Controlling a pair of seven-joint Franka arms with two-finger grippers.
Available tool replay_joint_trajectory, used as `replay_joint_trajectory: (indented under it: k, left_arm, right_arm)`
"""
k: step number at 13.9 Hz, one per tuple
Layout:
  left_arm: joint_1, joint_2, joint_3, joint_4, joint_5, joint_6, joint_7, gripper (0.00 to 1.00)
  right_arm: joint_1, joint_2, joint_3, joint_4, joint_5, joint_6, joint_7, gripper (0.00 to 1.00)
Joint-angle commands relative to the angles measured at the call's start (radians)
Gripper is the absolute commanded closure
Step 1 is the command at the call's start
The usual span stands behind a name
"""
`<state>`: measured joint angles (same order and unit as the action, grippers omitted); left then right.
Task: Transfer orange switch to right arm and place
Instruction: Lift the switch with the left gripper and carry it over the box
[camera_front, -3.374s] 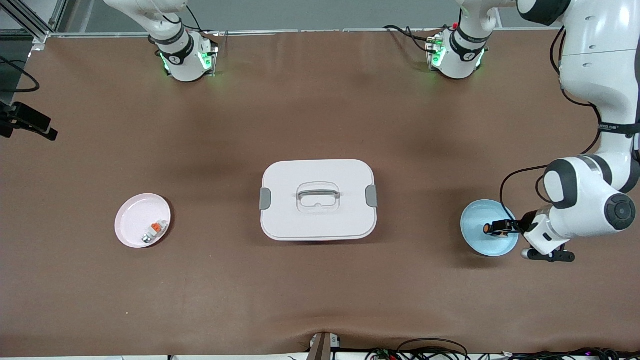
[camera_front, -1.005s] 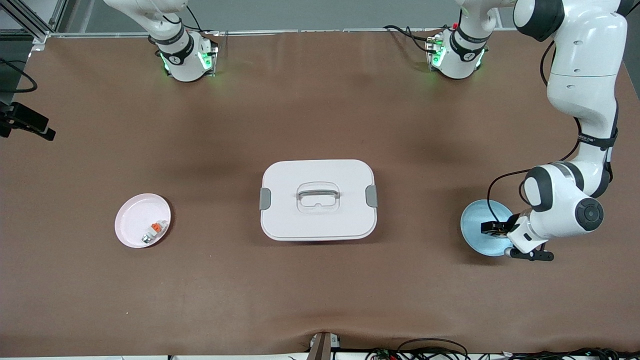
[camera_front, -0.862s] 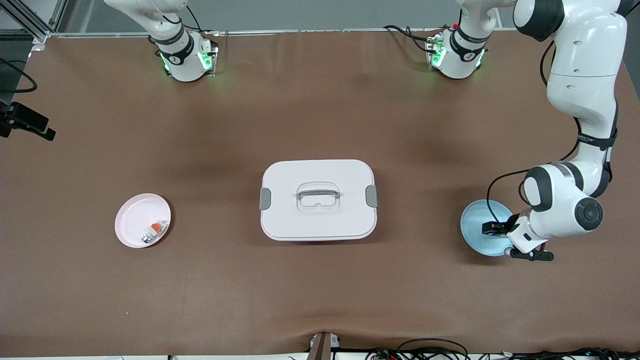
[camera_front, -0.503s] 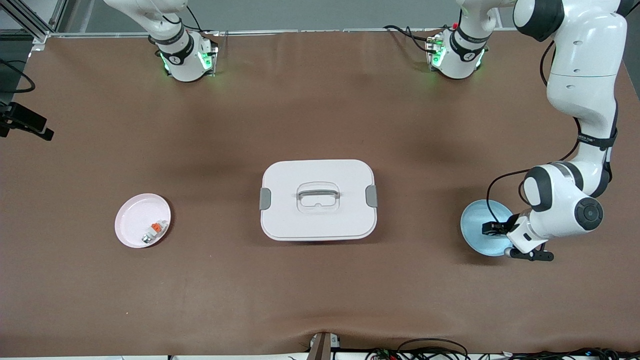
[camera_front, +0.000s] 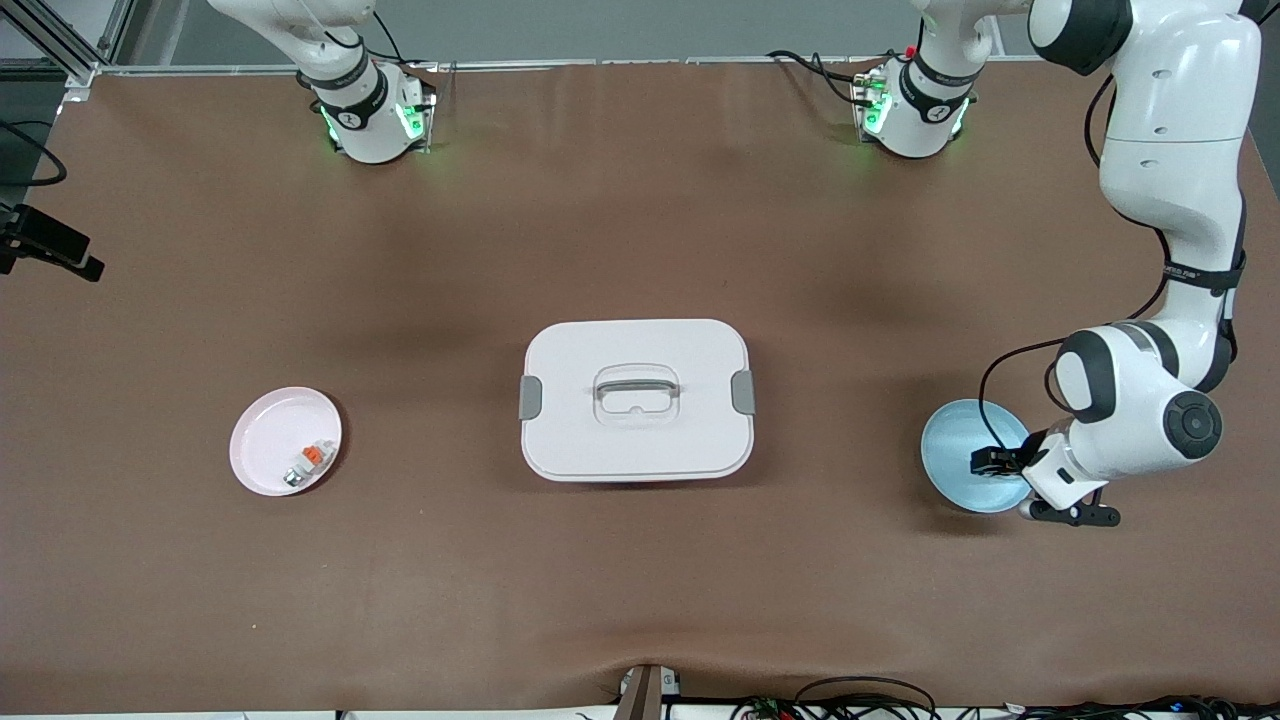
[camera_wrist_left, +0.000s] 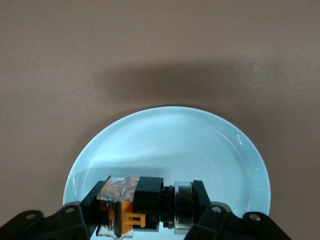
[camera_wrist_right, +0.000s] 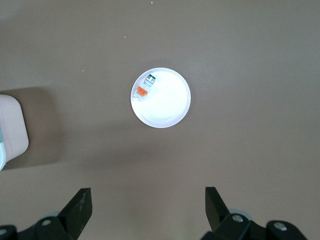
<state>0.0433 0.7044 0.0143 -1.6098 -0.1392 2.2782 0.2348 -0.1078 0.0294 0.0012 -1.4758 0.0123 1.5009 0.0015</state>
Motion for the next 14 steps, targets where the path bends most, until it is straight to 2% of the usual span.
replay_joint_trajectory:
  k: [1,5,10,14]
  left_arm:
    - [0.009,-0.063,-0.007,-0.01,-0.031,-0.057,-0.035,0.7]
    - [0.001,-0.124,-0.005,0.002,-0.045,-0.107,-0.211,0.7]
    - [-0.026,-0.23,-0.007,0.004,-0.039,-0.184,-0.633,0.7]
    - [-0.036,-0.299,-0.065,0.004,-0.045,-0.316,-0.852,0.7]
  right_arm:
    - [-0.021,-0.011,0.014,0.0,0.009,0.002,-0.002,0.0]
    - [-0.02,-0.011,0.014,0.005,0.008,0.002,-0.009,0.0]
    - [-0.024,-0.009,0.014,0.008,0.001,0.002,0.003,0.0]
    - [-0.032,-0.011,0.014,0.014,0.008,-0.008,0.006,0.0]
